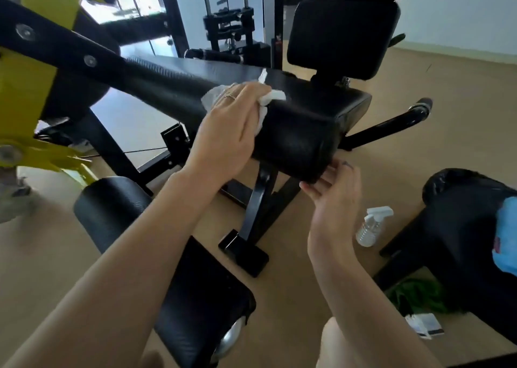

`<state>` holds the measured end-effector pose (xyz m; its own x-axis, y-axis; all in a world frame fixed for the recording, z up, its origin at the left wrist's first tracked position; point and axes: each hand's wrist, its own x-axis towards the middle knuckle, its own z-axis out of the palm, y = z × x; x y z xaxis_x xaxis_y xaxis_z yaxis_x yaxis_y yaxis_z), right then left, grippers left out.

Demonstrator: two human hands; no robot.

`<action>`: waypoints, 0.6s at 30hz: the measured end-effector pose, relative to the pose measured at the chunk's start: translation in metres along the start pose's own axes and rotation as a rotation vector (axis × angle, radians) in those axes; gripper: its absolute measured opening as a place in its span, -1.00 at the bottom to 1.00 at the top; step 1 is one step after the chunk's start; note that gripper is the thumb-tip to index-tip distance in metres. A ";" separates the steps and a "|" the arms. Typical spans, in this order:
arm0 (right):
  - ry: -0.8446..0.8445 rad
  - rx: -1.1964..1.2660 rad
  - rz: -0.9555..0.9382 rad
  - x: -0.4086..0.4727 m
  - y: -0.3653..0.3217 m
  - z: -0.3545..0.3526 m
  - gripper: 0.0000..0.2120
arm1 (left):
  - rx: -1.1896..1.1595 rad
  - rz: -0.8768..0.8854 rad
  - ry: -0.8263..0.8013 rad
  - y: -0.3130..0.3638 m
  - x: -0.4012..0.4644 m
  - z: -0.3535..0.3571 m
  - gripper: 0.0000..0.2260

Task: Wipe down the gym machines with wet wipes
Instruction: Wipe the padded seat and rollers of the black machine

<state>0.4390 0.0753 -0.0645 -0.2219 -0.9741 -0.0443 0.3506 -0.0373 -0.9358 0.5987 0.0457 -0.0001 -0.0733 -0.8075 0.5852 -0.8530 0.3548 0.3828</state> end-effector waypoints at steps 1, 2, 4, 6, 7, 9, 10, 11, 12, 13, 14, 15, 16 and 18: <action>-0.012 -0.014 -0.009 -0.001 0.007 0.001 -0.75 | -0.013 0.012 0.037 -0.002 -0.007 0.004 -0.67; -0.024 -0.036 -0.020 -0.002 0.017 0.001 -0.74 | -0.031 0.034 0.052 0.001 -0.016 0.008 -0.66; -0.060 -0.103 -0.010 -0.006 0.042 -0.001 -0.69 | -0.073 0.124 0.044 0.011 -0.038 0.018 -0.64; -0.121 -0.178 0.051 -0.014 0.072 -0.005 -0.61 | -0.092 0.214 -0.014 0.008 -0.071 0.028 -0.64; -0.163 -0.223 0.091 -0.020 0.088 -0.007 -0.60 | -0.093 0.209 -0.049 0.000 -0.091 0.030 -0.66; -0.261 -0.299 0.186 -0.035 0.120 -0.008 -0.58 | -0.102 0.076 -0.084 -0.023 -0.131 0.028 -0.69; -0.309 -0.330 0.243 -0.043 0.134 -0.007 -0.56 | -0.128 -0.025 -0.077 -0.032 -0.149 0.024 -0.68; -0.359 -0.363 0.303 -0.049 0.145 -0.006 -0.52 | -0.152 -0.126 -0.051 -0.038 -0.165 0.019 -0.67; -0.409 -0.397 0.363 -0.054 0.153 -0.003 -0.45 | -0.162 -0.214 -0.021 -0.040 -0.178 0.012 -0.67; -0.455 -0.430 0.417 -0.056 0.157 0.000 -0.39 | -0.157 -0.271 -0.003 -0.041 -0.186 0.006 -0.67; -0.491 -0.456 0.461 -0.057 0.159 0.001 -0.35 | -0.144 -0.290 -0.006 -0.041 -0.192 -0.002 -0.67; -0.513 -0.472 0.498 -0.056 0.158 0.002 -0.34 | -0.126 -0.275 -0.032 -0.041 -0.197 -0.009 -0.67; -0.529 -0.482 0.522 -0.055 0.159 0.002 -0.35 | -0.108 -0.252 -0.085 -0.042 -0.203 -0.016 -0.68; -0.558 -0.509 0.557 -0.055 0.159 -0.001 -0.37 | -0.074 -0.235 -0.260 -0.044 -0.218 -0.023 -0.69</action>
<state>0.5058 0.1231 -0.2109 0.3725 -0.7934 -0.4815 -0.1949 0.4404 -0.8764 0.6639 0.2165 -0.1281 -0.0168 -0.9608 0.2769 -0.8232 0.1705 0.5416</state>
